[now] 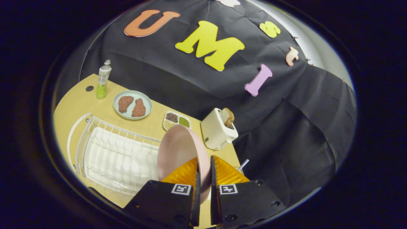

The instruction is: Take the plate from the dish rack, then take the spoon from the basket and place it into the plate.

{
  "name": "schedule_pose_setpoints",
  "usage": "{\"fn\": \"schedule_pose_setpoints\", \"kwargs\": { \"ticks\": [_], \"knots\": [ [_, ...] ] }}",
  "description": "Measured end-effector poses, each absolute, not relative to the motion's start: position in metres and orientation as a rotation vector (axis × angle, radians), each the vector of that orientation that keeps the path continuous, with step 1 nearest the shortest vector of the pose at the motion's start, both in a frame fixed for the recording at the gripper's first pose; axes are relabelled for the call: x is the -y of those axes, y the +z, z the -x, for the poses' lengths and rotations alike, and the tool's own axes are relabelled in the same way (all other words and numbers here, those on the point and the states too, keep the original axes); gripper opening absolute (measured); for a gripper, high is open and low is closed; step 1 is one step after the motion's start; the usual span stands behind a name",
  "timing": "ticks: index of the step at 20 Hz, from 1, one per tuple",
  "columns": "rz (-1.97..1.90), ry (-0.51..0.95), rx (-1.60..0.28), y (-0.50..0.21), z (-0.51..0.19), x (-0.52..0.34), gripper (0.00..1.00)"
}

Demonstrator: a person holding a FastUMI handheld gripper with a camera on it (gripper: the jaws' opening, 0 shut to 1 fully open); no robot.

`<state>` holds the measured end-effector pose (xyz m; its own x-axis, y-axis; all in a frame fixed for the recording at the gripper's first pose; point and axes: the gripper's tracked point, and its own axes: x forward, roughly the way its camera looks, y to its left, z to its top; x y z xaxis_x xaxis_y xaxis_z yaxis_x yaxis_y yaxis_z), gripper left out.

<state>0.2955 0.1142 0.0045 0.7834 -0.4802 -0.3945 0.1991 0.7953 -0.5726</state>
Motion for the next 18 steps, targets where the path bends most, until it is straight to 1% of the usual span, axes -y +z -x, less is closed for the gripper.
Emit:
{"fn": "schedule_pose_setpoints", "kwargs": {
  "ticks": [3,5,7,11,14,18],
  "knots": [
    [0.473,-0.332,-0.513,0.017,-0.260,-0.105,0.19],
    [0.433,-0.259,-0.496,0.012,-0.228,-0.103,0.18],
    [0.403,-0.190,-0.483,0.000,-0.195,-0.098,0.19],
    [0.363,-0.116,-0.442,-0.039,-0.138,-0.088,0.18],
    [0.301,-0.074,-0.430,-0.063,-0.112,-0.093,0.18],
    [0.202,-0.046,-0.418,-0.092,-0.094,-0.100,0.18]
  ]
}}
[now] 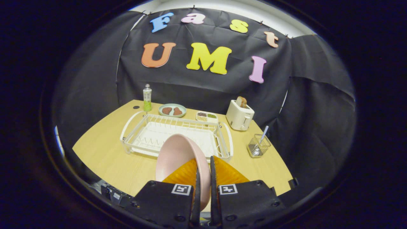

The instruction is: Take the plate from the dish rack, then take the spoon from the basket and place it into the plate.

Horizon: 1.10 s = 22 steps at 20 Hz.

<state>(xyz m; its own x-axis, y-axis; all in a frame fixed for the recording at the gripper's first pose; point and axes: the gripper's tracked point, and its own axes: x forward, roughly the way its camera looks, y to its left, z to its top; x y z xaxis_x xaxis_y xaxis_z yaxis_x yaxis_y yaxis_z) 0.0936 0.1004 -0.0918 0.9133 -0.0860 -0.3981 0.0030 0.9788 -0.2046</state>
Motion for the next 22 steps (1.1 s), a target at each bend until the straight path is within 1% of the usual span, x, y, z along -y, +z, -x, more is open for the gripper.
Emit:
{"fn": "schedule_pose_setpoints", "kwargs": {
  "ticks": [2,5,9,12,17,20,22],
  "knots": [
    [0.164,-0.059,-0.402,-0.108,-0.091,-0.097,0.18],
    [0.102,-0.076,-0.435,-0.148,-0.094,-0.091,0.19],
    [0.082,-0.107,-0.474,-0.192,-0.109,-0.058,0.18],
    [0.019,-0.085,-0.526,-0.220,-0.115,-0.045,0.19],
    [-0.094,-0.034,-0.565,-0.238,-0.126,-0.032,0.19],
    [-0.135,0.008,-0.511,-0.240,-0.132,-0.034,0.19],
    [-0.140,0.019,-0.472,-0.240,-0.134,-0.031,0.20]
  ]
}}
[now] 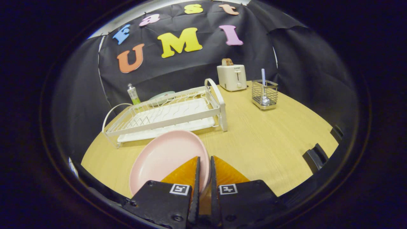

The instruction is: Take the plate from the dish rack, then take the spoon from the basket and place it into the plate.

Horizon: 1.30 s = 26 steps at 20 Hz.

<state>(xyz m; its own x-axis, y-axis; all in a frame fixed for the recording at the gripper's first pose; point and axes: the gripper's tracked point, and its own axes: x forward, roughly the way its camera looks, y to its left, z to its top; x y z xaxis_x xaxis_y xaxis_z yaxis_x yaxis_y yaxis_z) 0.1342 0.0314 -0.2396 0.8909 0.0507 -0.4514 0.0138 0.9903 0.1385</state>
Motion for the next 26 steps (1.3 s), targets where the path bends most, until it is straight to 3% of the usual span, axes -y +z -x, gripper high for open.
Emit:
{"fn": "schedule_pose_setpoints", "kwargs": {
  "ticks": [4,8,11,19,26],
  "knots": [
    [-0.129,0.017,-0.329,-0.217,-0.138,-0.014,0.25],
    [-0.047,-0.041,-0.203,-0.195,-0.142,0.016,0.74],
    [-0.033,-0.042,-0.205,-0.192,-0.141,0.028,1.00],
    [0.002,-0.149,-0.112,-0.153,-0.197,0.127,1.00],
    [-0.005,-0.106,-0.114,-0.127,-0.273,0.171,1.00]
  ]
}}
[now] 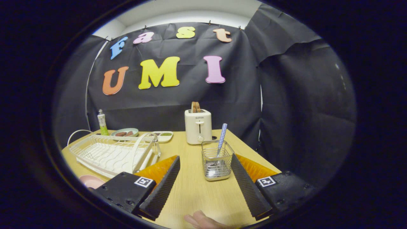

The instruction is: Take the plate from the dish rack, then take the spoon from the basket and place it into the plate.

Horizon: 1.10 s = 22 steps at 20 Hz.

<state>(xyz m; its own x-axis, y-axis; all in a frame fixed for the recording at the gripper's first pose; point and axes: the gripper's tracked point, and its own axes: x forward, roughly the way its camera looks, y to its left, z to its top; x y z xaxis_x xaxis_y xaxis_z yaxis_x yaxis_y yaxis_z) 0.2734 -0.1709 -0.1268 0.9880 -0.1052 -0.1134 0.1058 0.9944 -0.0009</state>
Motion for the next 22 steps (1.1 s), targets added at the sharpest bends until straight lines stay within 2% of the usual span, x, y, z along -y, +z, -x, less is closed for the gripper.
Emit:
{"fn": "schedule_pose_setpoints", "kwargs": {
  "ticks": [10,12,14,16,17,19,22],
  "knots": [
    [-0.069,-0.144,-0.211,-0.108,-0.389,0.230,1.00],
    [-0.067,-0.136,-0.219,-0.107,-0.402,0.234,0.97],
    [-0.085,-0.091,-0.213,-0.105,-0.414,0.228,0.68],
    [-0.092,-0.059,-0.287,-0.120,-0.420,0.222,0.38],
    [-0.079,-0.083,-0.257,-0.118,-0.424,0.226,0.24],
    [-0.122,-0.056,-0.246,-0.109,-0.419,0.216,0.19],
    [-0.138,-0.066,-0.210,-0.094,-0.404,0.210,0.18]
  ]
}}
